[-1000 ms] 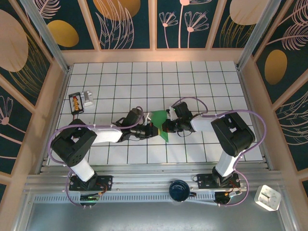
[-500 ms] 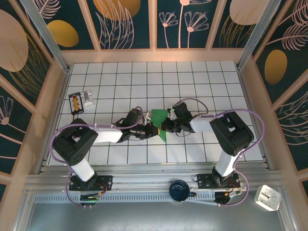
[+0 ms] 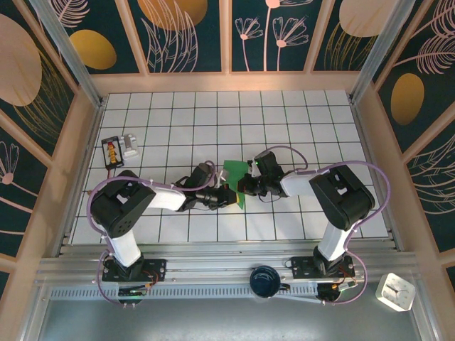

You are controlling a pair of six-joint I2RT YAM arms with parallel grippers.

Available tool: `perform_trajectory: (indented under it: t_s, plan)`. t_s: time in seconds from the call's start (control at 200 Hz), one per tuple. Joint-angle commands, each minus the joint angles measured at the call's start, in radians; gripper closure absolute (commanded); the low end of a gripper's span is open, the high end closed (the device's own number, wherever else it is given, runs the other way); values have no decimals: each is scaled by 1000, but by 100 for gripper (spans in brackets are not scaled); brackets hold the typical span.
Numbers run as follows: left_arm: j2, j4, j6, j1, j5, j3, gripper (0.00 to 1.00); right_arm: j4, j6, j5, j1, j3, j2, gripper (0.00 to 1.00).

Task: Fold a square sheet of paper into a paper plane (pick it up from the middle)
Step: Third fold the triangle at the center of the table.

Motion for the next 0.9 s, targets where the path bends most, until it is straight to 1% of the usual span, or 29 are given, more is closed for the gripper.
perform_trajectory:
  t_s: [0.0,0.205,0.48,0.896]
  plan:
    - [25,34,-14,-6,16,35,100,-91,1,62,16,-38,50,99]
    - [52,8,7,-5,-6,53,100,-92,-2,65,17,-38,48,99]
    - [88,-2,10,-22,13,59,100,-89,1,65,17,-39,52,100]
    - [103,-79,55,-35,9,59,100,-85,17,70,27,-48,57,100]
